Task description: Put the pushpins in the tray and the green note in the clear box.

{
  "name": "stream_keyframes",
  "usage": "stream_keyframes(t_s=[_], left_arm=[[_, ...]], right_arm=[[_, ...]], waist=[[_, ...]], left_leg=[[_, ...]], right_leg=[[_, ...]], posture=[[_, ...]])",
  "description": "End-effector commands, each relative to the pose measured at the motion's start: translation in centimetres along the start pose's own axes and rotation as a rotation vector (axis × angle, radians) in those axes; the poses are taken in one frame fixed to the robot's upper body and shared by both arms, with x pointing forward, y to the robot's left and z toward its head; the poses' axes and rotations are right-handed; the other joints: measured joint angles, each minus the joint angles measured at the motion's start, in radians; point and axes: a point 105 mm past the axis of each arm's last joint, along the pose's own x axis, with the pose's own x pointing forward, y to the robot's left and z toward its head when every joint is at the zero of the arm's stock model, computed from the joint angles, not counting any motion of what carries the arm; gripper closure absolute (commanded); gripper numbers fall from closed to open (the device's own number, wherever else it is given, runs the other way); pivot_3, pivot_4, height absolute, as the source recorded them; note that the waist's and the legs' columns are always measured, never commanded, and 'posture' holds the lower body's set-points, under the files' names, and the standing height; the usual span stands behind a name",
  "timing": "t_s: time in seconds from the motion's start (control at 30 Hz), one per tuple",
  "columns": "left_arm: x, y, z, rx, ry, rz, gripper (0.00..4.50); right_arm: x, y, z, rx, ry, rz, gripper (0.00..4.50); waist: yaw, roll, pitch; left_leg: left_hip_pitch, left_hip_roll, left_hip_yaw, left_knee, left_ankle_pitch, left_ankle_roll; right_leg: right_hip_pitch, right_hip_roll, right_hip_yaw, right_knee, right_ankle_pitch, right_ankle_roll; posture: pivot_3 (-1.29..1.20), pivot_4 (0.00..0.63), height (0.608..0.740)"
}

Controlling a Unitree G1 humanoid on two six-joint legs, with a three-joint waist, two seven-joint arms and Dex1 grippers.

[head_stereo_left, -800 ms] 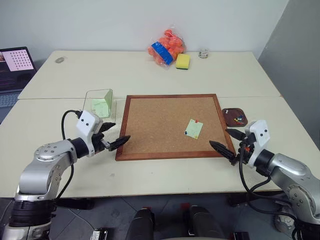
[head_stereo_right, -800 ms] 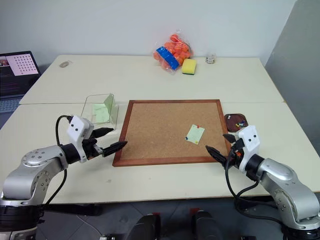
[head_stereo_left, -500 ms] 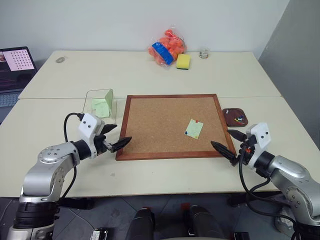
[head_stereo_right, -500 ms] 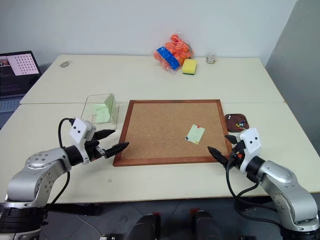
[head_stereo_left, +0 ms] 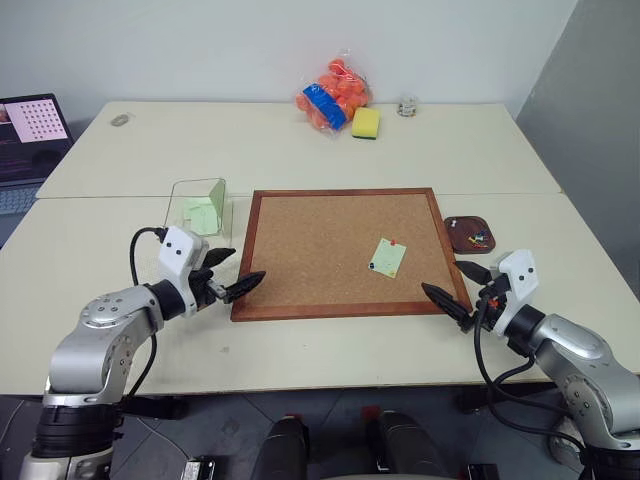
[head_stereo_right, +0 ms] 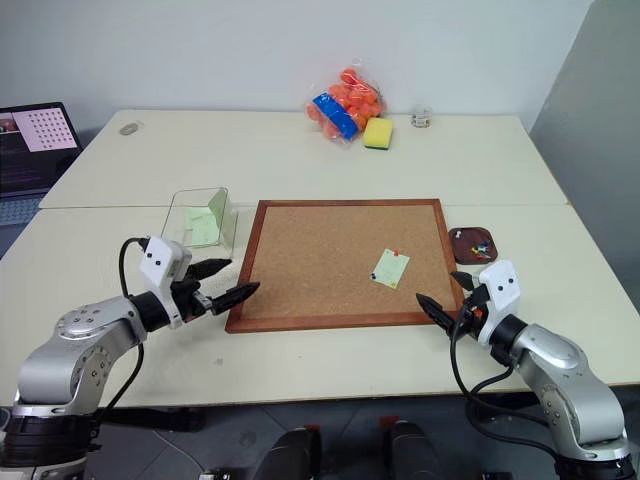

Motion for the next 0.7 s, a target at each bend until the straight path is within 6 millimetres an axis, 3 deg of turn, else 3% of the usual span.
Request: stream_keyframes(t_s=[0.03, 0.2, 0.4, 0.7], left_arm=[[0.0, -0.5, 1.6, 0.042, -0.046, -0.026, 0.0], [0.9, -1.5, 1.6, 0.066, -0.043, -0.102, 0.0], [2.1, -2.5, 2.2, 0.077, -0.062, -0.206, 0.96], [5.6, -2.9, 2.6, 0.118, -0.079, -0.31, 2.68]], right_arm=[[0.3, 0.3, 1.2, -0.032, -0.033, 0.024, 0.01], [1.5, 0.7, 1.7, -0.039, -0.043, 0.049, 0.01], [2.9, 0.3, 2.3, -0.035, -0.071, 0.04, 0.0], [5.5, -1.3, 2.9, -0.069, -0.062, 0.004, 0.0]], waist=[[0.0, 0.0, 0.0], [0.0, 0.0, 0.0], [0.0, 0.0, 0.0], [0.0, 0.0, 0.0]], left_leg=[[0.0, 0.0, 0.0, 0.0, 0.0, 0.0], [0.0, 0.0, 0.0, 0.0, 0.0, 0.0], [0.0, -0.001, 0.0, 0.0, 0.0, 0.0], [0.0, -0.001, 0.0, 0.001, 0.0, 0.0]], right_leg=[[0.0, 0.0, 0.0, 0.0, 0.0, 0.0], [0.0, 0.0, 0.0, 0.0, 0.0, 0.0], [0.0, 0.0, 0.0, 0.0, 0.0, 0.0], [0.0, 0.001, 0.0, 0.001, 0.0, 0.0]], posture=[[0.0, 0.15, 0.74], [0.0, 0.15, 0.74], [0.0, 0.15, 0.74], [0.0, 0.15, 0.74]])
